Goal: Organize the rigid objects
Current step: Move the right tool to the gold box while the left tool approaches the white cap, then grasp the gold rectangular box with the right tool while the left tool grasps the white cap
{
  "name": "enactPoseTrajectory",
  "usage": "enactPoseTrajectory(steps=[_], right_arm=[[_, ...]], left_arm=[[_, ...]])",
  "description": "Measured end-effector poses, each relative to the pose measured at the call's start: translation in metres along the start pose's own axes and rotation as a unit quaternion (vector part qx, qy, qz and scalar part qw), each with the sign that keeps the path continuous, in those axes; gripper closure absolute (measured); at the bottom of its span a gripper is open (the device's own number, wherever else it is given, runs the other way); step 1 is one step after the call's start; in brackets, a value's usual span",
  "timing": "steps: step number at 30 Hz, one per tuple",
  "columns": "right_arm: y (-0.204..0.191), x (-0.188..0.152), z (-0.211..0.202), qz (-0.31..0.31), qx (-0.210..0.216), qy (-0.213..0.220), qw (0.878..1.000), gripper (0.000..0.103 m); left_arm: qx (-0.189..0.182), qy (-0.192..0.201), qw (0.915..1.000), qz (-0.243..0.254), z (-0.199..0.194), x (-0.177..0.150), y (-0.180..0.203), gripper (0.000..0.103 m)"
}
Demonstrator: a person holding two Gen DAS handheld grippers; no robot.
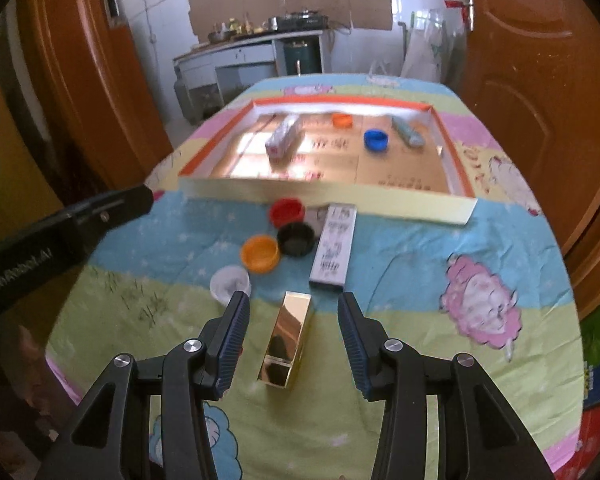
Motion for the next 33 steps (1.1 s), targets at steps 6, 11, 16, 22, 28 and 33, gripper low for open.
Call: enactPoseTrajectory(steps=[6, 11, 16, 22, 28, 33], right_arm=[[-0.001, -0.01, 0.017, 0.01, -0.002, -0.013, 1.0, 0.056], [-0.001, -0.014, 0.023, 0.012, -0.016, -0.019, 1.0, 0.083], [0.003, -0.013, 0.016, 0.024, -0.006, -0.017, 1.0, 0.083], [0.02, -0.007, -0.008, 0.024, -0.028, 0.01, 0.999, 0.085], [0.032, -0.008, -0.016, 0.043, -0.029, 0.019, 0.998, 0.085], [0.036, -0.009, -0.017, 0.045, -0.028, 0.022, 0.998, 0.085]], left_arm=[[0.001, -0.008, 1.0, 0.002, 0.004, -0.011, -0.004, 0.061], [-0.005, -0.012, 0.9999, 0.011, 0.007, -0.018, -0.001, 0.061], [-0.028, -0.016, 0.9989, 0.033, 0.009, -0.024, 0.017, 0.061], [-0.055, -0.031, 0.9953, 0.073, 0.017, -0.041, 0.048, 0.061], [-0.047, -0.041, 0.9932, 0.098, 0.029, -0.056, 0.06, 0.061], [-0.033, -0.046, 0.9918, 0.115, 0.043, -0.062, 0.065, 0.061]])
Point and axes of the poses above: each gripper's, at about its wrist camera, not at the fingertips, and z roughly the way its jaws point, y to its right, x to its top, the point moved 10 cm from there along z, roughly the way its jaws point, and after that the axes turned 11 degrees about x, right-handed, at the moved point
